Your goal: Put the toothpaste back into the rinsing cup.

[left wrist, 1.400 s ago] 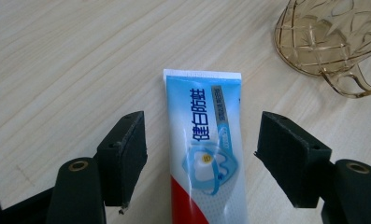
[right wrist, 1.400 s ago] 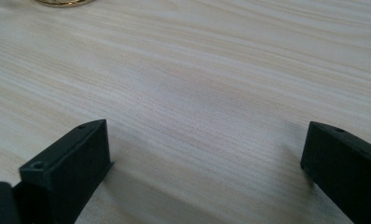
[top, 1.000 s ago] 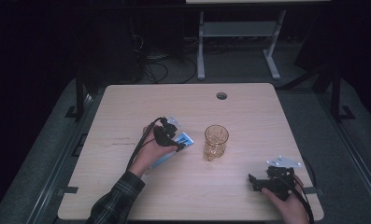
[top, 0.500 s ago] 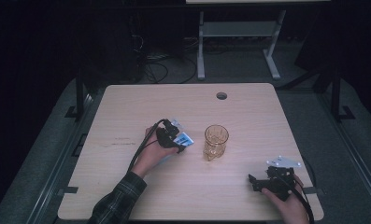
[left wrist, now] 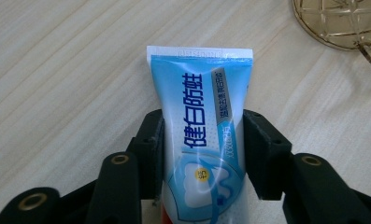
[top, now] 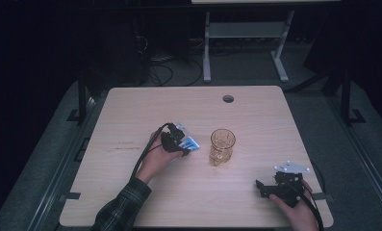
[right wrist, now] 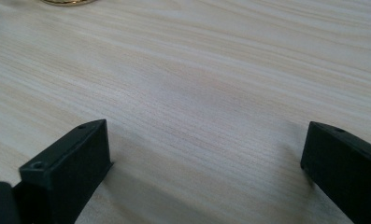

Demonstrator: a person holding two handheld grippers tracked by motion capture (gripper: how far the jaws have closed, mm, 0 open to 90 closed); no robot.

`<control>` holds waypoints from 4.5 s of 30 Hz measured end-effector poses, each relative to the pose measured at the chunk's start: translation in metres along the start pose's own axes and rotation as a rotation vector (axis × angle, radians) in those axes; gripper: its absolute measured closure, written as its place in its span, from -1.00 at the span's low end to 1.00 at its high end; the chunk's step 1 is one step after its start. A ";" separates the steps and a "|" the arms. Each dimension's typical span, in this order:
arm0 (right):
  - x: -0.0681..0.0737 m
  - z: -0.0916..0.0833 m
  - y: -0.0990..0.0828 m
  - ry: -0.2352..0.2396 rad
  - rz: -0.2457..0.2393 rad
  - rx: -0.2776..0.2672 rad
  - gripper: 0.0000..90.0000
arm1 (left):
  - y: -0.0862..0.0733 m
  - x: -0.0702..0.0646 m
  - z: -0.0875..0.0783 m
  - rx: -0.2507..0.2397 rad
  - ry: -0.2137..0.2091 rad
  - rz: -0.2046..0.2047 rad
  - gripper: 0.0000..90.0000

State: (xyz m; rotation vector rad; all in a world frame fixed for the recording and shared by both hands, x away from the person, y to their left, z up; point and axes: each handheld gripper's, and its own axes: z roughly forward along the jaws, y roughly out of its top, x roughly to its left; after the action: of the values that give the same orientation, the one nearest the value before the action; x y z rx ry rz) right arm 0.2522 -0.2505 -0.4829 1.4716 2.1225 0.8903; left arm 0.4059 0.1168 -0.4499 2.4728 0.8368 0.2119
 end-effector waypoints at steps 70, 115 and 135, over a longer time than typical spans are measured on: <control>0.000 0.000 0.000 0.000 0.001 0.000 -0.98 | -0.007 0.014 -0.099 -0.455 -0.273 0.000 0.62; 0.000 0.000 0.000 0.003 0.000 0.000 -0.98 | 0.090 -0.019 -0.133 -0.576 -0.344 0.184 0.61; 0.000 0.000 0.000 0.004 0.001 0.001 -0.98 | 0.136 -0.038 -0.122 -0.624 -0.378 0.246 0.61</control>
State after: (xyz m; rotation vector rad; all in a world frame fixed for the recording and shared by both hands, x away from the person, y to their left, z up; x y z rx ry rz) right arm 0.2522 -0.2507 -0.4826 1.4725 2.1252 0.8931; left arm 0.4101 0.0533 -0.2745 1.9249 0.2469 0.0684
